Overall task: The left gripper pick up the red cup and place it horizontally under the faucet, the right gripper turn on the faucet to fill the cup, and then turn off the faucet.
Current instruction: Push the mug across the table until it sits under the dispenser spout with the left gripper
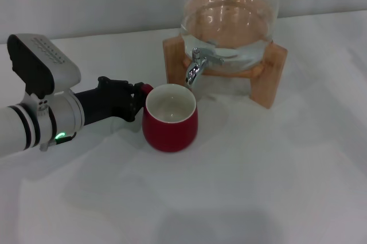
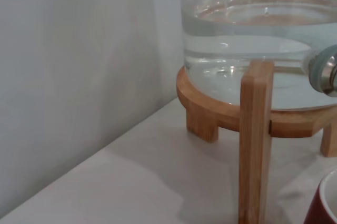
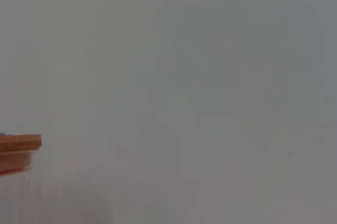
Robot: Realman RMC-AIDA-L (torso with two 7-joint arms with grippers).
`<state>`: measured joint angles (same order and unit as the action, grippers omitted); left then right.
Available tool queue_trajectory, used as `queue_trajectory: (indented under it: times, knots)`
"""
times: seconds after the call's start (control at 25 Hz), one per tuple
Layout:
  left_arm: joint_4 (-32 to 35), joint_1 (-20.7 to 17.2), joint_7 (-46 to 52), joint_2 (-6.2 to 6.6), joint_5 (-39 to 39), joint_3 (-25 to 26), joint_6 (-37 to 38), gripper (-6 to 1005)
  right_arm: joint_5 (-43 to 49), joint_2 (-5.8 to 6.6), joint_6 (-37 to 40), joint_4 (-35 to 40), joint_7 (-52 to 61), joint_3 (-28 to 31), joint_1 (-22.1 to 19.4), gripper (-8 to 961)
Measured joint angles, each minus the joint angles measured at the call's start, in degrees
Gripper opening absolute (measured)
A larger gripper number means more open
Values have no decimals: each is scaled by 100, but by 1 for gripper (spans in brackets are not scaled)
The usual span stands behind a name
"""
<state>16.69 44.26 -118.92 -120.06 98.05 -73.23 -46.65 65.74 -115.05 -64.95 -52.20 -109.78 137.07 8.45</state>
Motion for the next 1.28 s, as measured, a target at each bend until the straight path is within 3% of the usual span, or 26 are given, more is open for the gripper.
queue_trajectory:
  times: [1.28]
  knots:
    - [-62,295,-6,-22,114,-73,52,127,1,0,2,10,-6,-14,35,632]
